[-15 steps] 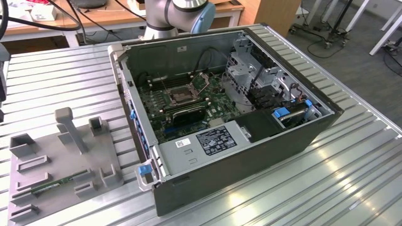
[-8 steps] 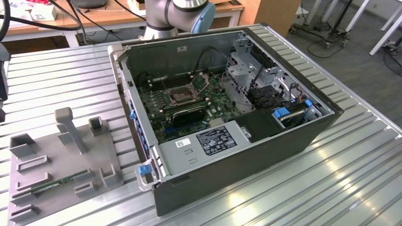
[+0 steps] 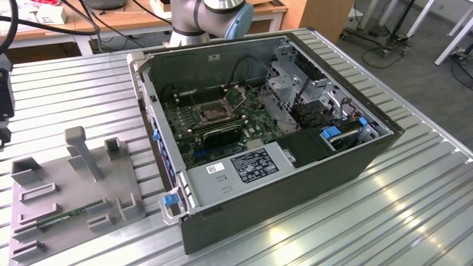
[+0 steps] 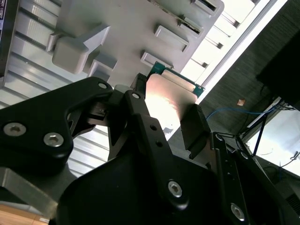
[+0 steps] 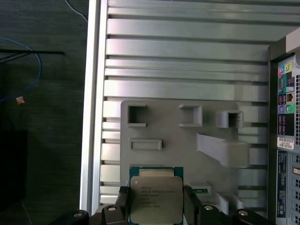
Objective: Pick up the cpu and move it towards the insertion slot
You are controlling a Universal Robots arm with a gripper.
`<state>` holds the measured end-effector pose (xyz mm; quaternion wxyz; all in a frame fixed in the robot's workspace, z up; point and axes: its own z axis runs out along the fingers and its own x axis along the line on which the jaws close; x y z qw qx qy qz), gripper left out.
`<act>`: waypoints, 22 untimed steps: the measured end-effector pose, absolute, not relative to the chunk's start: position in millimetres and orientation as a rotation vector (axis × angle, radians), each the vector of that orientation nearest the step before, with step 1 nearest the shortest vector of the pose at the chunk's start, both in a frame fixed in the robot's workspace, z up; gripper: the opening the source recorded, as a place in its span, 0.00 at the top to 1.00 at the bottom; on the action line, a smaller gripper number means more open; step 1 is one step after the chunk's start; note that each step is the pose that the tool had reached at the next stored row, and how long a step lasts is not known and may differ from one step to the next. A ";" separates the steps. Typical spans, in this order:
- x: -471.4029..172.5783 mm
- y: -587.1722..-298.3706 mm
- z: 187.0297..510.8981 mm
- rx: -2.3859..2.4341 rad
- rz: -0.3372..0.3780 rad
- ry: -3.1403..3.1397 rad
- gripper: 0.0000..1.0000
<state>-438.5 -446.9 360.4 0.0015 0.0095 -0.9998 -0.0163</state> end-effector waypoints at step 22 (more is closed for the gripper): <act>-411.8 -446.9 360.3 0.030 -0.051 -3.138 0.46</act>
